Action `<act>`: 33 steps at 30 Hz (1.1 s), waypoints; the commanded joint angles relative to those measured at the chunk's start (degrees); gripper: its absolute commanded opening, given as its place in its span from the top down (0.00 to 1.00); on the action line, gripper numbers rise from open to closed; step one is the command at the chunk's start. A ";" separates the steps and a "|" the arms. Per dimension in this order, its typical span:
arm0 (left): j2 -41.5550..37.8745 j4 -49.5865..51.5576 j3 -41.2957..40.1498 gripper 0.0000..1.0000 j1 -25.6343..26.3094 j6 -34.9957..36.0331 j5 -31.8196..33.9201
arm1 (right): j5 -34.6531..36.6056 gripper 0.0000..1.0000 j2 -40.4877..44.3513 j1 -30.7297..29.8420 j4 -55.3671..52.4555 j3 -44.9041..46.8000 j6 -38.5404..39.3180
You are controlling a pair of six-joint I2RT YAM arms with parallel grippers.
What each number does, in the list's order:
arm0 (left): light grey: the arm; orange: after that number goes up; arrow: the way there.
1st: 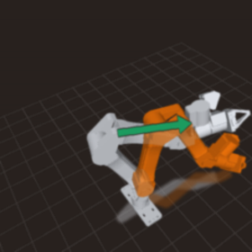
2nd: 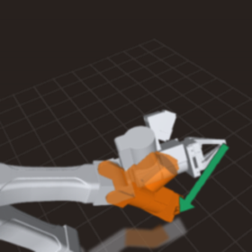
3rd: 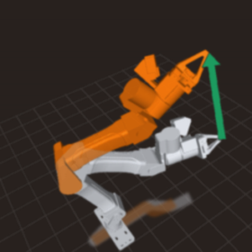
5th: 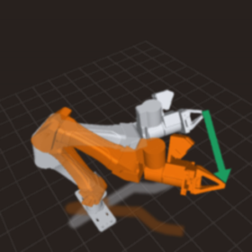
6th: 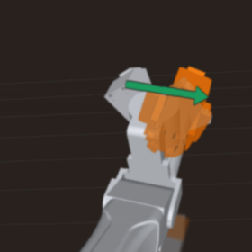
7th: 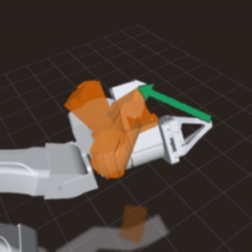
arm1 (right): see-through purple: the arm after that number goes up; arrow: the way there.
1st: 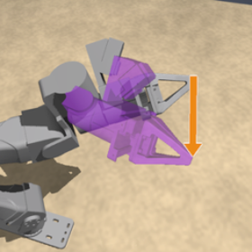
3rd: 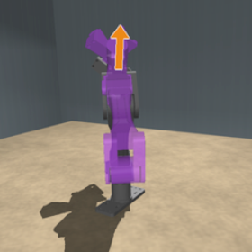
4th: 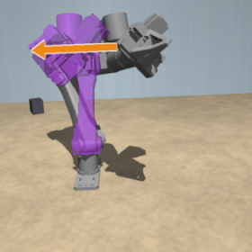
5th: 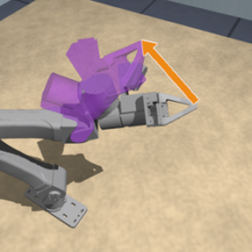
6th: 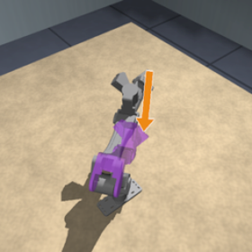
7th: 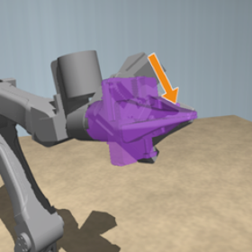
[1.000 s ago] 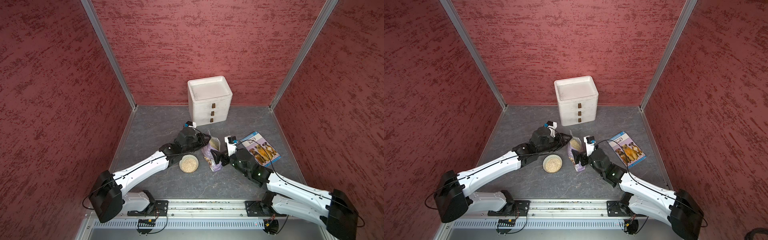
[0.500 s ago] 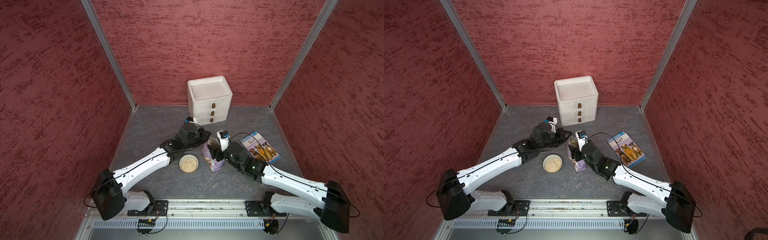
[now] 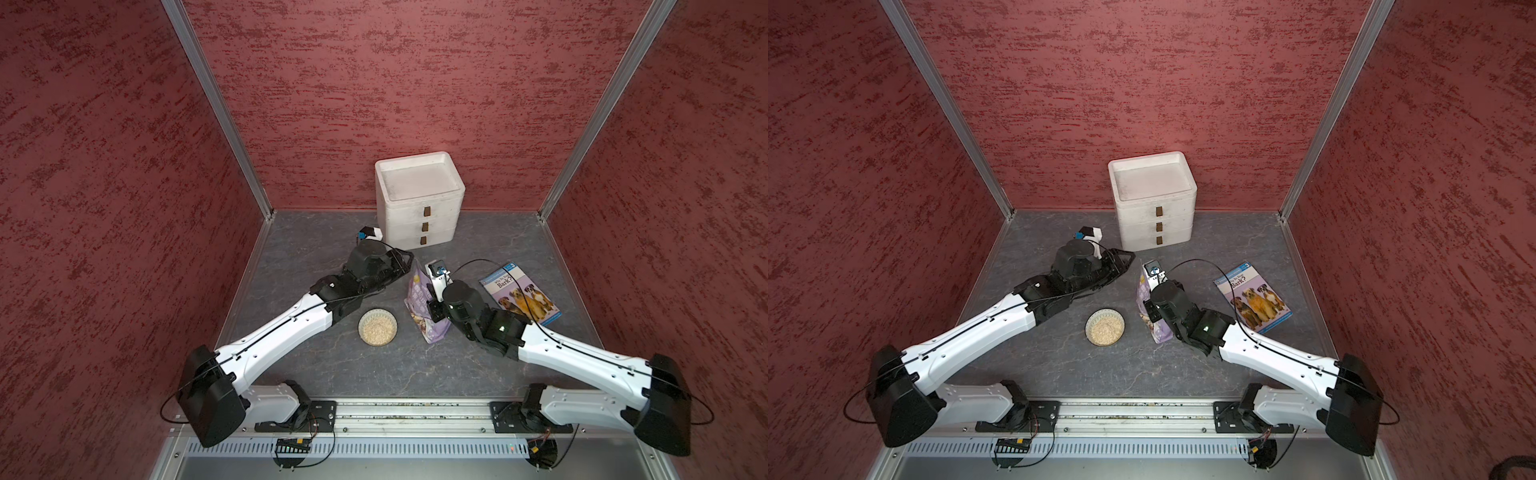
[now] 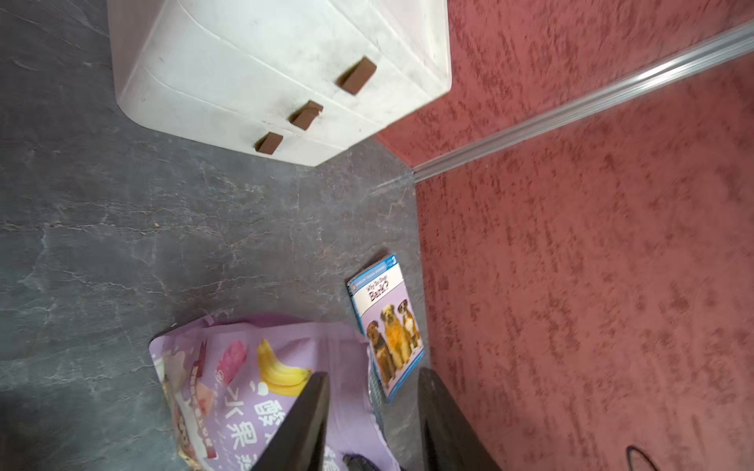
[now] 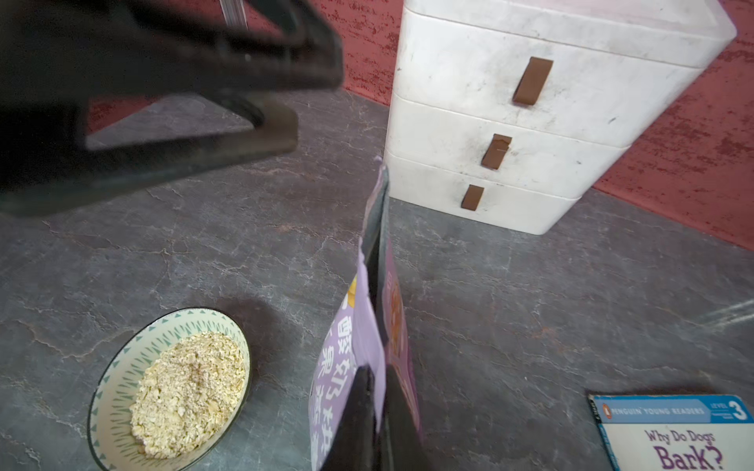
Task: Pour the oats into the breakfast bowl
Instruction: Close the oats bag at the center of the board.
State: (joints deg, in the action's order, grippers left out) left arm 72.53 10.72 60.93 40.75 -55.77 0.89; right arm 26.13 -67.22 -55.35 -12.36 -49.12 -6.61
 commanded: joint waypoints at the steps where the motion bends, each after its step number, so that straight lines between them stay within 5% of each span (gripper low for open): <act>1: -2.71 -0.53 -3.07 0.55 -1.30 3.67 -1.96 | 3.63 1.00 2.69 0.20 -0.73 -2.71 0.60; 8: -7.55 -5.14 -11.64 0.38 -1.39 5.29 -5.61 | -0.40 1.00 0.80 1.55 -13.37 -6.26 -8.20; 11: -7.94 -9.08 -14.66 0.38 -0.24 4.89 -8.51 | -0.40 0.61 1.89 1.74 -15.99 -5.42 -11.86; 15: -6.87 -14.56 -17.58 0.40 2.81 3.91 -10.05 | -0.85 0.54 3.49 1.79 -15.70 -4.37 -13.33; 25: 0.45 -21.37 -18.92 0.54 8.51 0.97 -11.80 | -1.65 0.62 -2.92 2.93 -14.13 -8.53 -10.98; 27: 0.74 -20.91 -18.98 0.58 8.72 0.52 -11.16 | -2.06 0.73 -3.79 3.46 -13.57 -9.15 -10.59; 29: 0.26 -19.76 -19.32 0.62 8.73 0.45 -9.58 | -2.45 1.00 -4.11 3.78 -13.03 -9.33 -10.36; 33: -1.85 -18.03 -20.70 0.68 8.74 0.42 -6.02 | -3.36 1.00 -2.98 4.02 -11.91 -8.85 -10.47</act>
State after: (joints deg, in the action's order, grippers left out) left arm 72.53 -7.60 41.52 49.41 -55.53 -8.01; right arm 23.57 -70.83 -52.01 -26.11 -57.10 -17.17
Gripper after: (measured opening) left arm 0.324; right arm 0.066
